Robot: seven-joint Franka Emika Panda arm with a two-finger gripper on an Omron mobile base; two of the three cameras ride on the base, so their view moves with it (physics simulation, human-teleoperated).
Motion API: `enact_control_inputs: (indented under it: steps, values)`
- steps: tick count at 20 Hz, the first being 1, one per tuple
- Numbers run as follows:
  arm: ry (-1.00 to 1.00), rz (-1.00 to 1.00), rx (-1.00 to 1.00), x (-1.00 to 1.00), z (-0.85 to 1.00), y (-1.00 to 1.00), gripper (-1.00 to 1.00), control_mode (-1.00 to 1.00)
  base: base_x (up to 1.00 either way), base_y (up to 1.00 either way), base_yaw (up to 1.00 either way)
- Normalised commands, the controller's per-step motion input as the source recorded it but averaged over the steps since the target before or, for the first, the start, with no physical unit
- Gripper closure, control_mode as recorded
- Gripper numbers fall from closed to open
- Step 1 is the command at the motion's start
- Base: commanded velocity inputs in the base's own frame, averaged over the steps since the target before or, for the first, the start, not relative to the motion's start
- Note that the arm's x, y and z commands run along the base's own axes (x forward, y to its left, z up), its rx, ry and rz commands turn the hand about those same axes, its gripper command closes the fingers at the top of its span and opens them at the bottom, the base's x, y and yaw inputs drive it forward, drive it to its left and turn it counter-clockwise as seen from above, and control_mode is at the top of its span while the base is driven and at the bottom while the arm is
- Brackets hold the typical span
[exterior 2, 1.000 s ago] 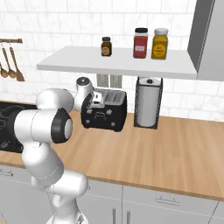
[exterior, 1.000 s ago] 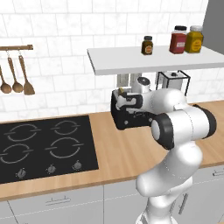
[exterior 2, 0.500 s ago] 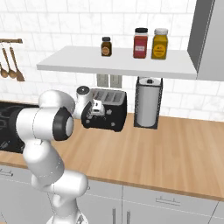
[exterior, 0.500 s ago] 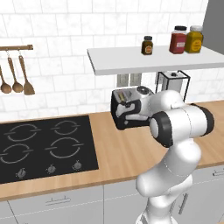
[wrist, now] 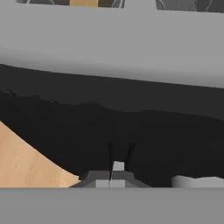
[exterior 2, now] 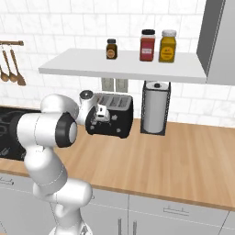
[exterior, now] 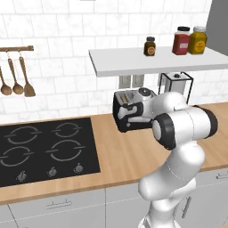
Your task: Start the toaster. Once the lever pops up, take the bread to the plate on the dining counter.
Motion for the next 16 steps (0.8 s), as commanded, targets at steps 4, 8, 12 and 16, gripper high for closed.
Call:
enact_control_inputs:
  steps: [4, 8, 12, 16]
  values:
    - [-0.10, -0.01, 0.00, -0.53, 0.28, 0.00, 1.00, -1.00, 0.00, 0.00, 0.00]
    - [-0.17, -0.01, 0.00, -0.61, 1.00, 0.00, 1.00, -1.00, 0.00, 0.00, 0.00]
    - [-0.07, -0.04, 0.00, -0.50, 1.00, 0.01, 1.00, -1.00, 0.00, 0.00, 0.00]
    - [-0.04, -0.04, -0.01, -0.41, 1.00, 0.03, 1.00, -1.00, 0.00, 0.00, 0.00]
